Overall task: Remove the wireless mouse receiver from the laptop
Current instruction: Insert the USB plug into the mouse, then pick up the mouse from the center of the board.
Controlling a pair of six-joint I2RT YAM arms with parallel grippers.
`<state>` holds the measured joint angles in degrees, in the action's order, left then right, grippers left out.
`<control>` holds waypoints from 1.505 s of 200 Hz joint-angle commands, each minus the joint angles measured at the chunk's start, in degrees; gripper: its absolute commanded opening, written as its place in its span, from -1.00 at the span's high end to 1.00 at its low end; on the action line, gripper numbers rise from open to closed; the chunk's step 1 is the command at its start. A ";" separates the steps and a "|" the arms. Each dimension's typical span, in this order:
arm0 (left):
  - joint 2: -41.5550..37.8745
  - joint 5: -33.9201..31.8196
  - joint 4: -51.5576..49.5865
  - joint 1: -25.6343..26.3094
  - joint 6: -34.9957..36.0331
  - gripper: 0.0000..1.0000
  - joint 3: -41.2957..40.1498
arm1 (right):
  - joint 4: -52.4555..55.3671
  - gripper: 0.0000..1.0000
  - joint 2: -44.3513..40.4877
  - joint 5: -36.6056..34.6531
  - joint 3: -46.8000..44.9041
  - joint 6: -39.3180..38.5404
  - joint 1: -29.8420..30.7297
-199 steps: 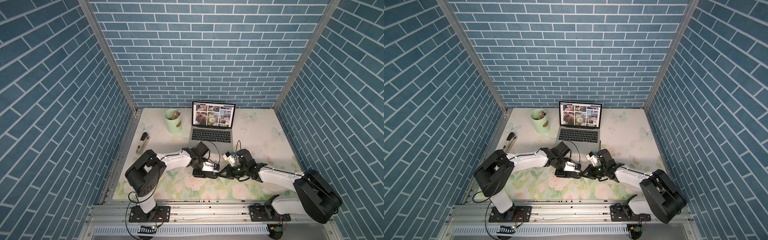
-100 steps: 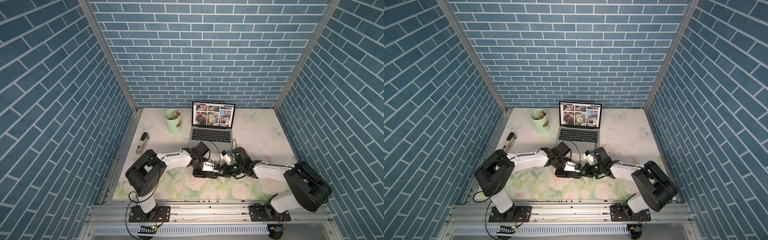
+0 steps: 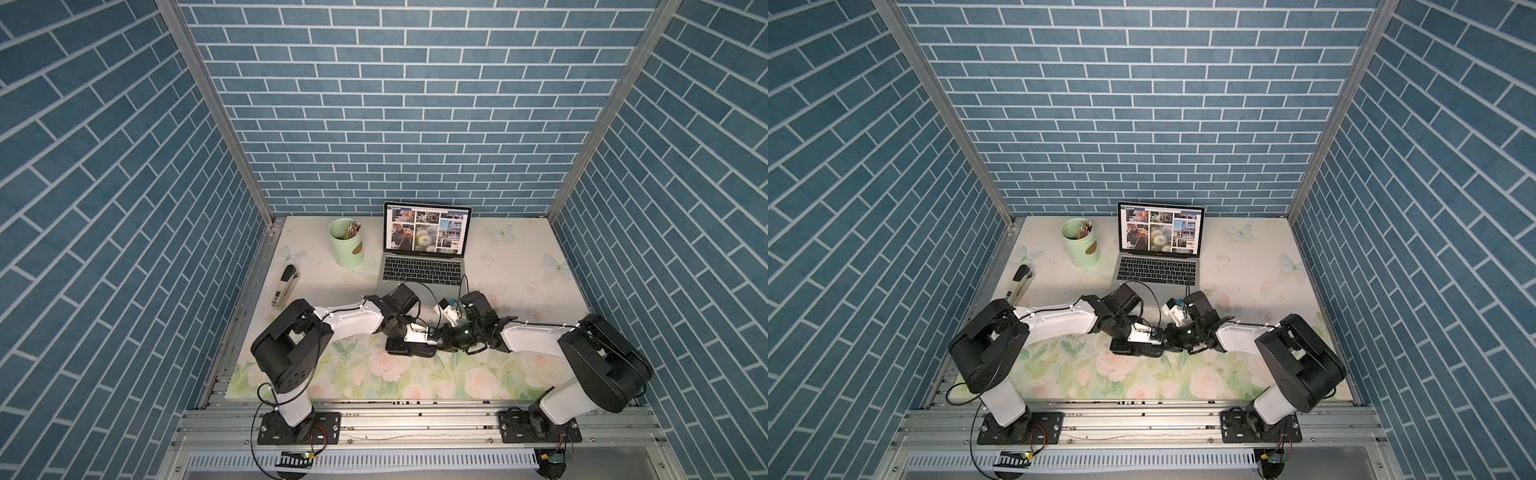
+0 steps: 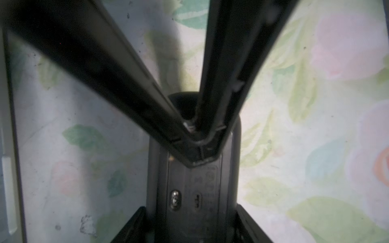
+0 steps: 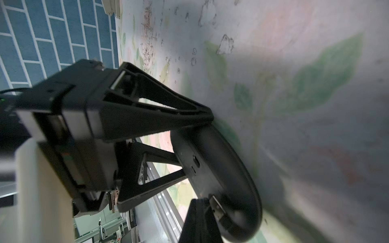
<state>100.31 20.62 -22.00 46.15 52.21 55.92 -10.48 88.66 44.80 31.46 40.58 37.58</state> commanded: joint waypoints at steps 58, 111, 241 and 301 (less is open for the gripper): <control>2.43 -1.56 -2.57 0.52 -0.22 -0.27 -0.54 | -0.08 1.00 4.63 0.21 1.85 -2.69 0.30; 2.53 -1.60 -2.61 0.52 -0.32 -0.26 -0.55 | 4.22 1.00 1.52 -1.26 0.92 -4.93 0.30; 2.61 -1.51 -2.21 0.52 -0.53 -0.26 -1.16 | 5.69 1.00 1.32 -3.74 -2.35 -6.46 -0.88; 3.12 -1.62 -2.18 0.52 -0.57 -0.25 -0.93 | 6.36 1.00 1.09 -4.03 -3.16 -7.10 -1.46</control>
<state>100.38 20.60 -21.93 46.30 51.88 55.96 -9.87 88.79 44.73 30.48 35.88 36.32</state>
